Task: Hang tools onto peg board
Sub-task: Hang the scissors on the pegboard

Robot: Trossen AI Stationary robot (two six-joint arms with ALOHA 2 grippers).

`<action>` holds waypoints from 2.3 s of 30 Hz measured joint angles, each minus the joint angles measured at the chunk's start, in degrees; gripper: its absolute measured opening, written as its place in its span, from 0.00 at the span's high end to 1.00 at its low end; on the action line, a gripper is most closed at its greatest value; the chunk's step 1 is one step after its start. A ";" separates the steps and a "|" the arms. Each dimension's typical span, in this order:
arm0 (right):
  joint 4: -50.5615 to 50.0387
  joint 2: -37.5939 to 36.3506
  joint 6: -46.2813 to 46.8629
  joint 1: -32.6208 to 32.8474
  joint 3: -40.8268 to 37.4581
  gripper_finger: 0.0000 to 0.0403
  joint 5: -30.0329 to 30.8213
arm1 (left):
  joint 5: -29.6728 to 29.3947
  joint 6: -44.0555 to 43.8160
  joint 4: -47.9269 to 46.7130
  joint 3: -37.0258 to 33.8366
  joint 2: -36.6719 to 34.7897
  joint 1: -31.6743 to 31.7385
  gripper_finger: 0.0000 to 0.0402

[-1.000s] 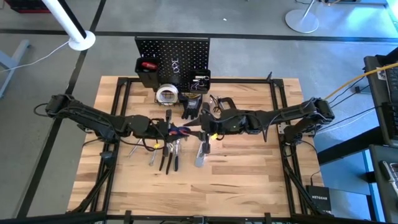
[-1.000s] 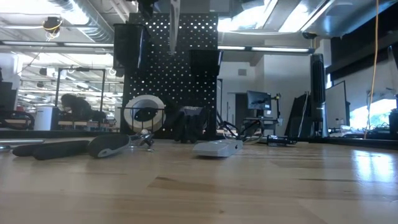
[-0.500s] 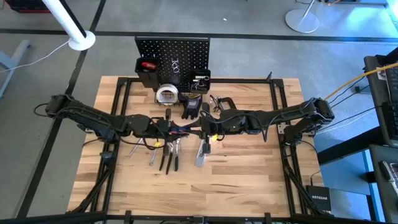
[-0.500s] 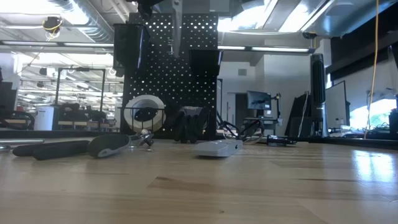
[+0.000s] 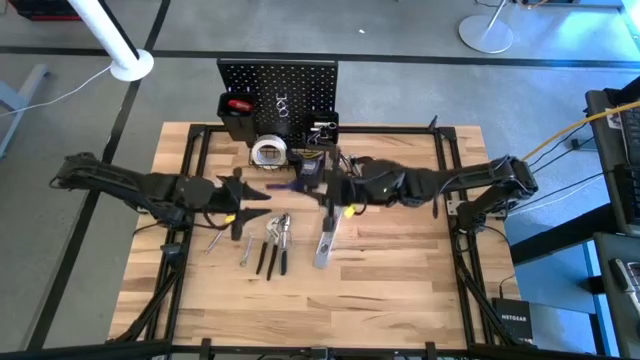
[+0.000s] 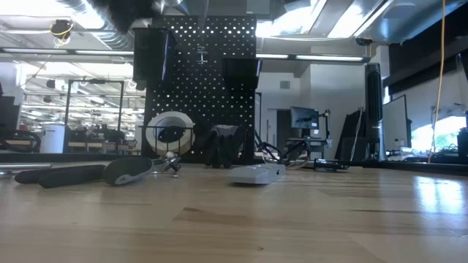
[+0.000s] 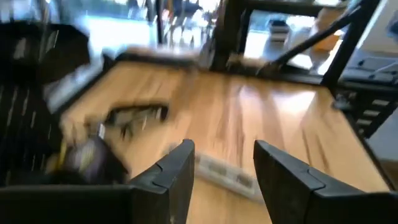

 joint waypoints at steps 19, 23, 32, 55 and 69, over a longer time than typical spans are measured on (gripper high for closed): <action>-0.67 9.25 -4.76 -18.27 20.45 0.89 -6.92 | -9.63 -14.43 17.17 -15.96 2.82 -5.60 0.66; -3.30 13.35 -4.72 -20.98 26.99 0.89 -8.01 | -9.65 -14.34 17.10 -15.96 2.90 -5.58 0.66; -6.78 16.48 -2.99 -24.89 31.66 0.89 -9.37 | -9.65 -14.34 16.59 -15.98 2.88 -5.62 0.66; -10.26 19.58 0.98 -26.10 31.53 0.88 -9.34 | -9.58 -14.45 16.57 -15.98 2.88 -5.62 0.66; -13.78 22.86 1.45 -26.48 31.58 0.88 -8.43 | -9.58 -14.43 16.53 -15.98 2.88 -5.62 0.66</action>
